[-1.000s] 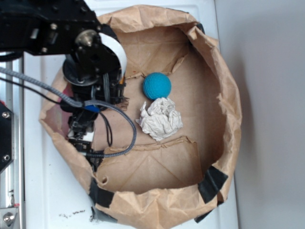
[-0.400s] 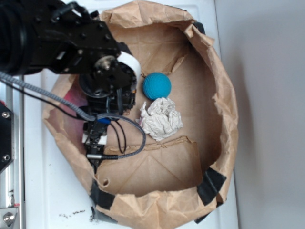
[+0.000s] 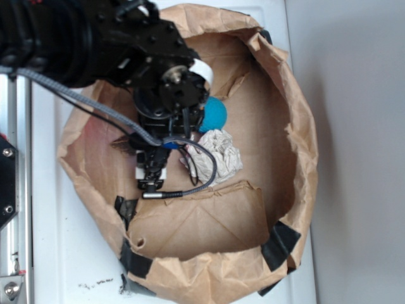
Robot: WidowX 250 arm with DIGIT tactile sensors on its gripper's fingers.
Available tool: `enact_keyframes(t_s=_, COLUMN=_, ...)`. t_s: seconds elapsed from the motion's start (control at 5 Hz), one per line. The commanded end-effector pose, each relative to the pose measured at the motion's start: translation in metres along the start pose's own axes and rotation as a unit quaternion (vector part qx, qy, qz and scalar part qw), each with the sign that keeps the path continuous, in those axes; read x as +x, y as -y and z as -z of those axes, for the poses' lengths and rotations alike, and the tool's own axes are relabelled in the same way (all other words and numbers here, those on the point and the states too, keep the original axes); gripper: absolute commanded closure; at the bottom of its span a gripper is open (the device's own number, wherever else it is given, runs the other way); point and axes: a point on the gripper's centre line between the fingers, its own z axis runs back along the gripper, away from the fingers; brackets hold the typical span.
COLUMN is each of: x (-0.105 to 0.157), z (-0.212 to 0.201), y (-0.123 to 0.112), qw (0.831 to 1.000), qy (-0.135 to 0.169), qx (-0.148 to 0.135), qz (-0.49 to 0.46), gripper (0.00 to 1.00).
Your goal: Grab the wood chip.
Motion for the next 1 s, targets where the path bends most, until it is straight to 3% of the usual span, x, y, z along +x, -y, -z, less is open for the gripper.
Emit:
enact_keyframes(t_s=0.0, x=0.006, z=-0.002, y=-0.005, qw=1.0, qy=0.016, qx=0.005, qz=-0.004, gripper=1.0)
enact_keyframes(t_s=0.4, x=0.004, z=-0.005, y=-0.004, qw=1.0, qy=0.019, qx=0.005, qz=-0.002, gripper=1.0)
enact_keyframes(t_s=0.8, x=-0.017, z=-0.063, y=-0.018, qw=0.997, qy=0.053, qx=-0.056, qz=-0.03, gripper=1.0)
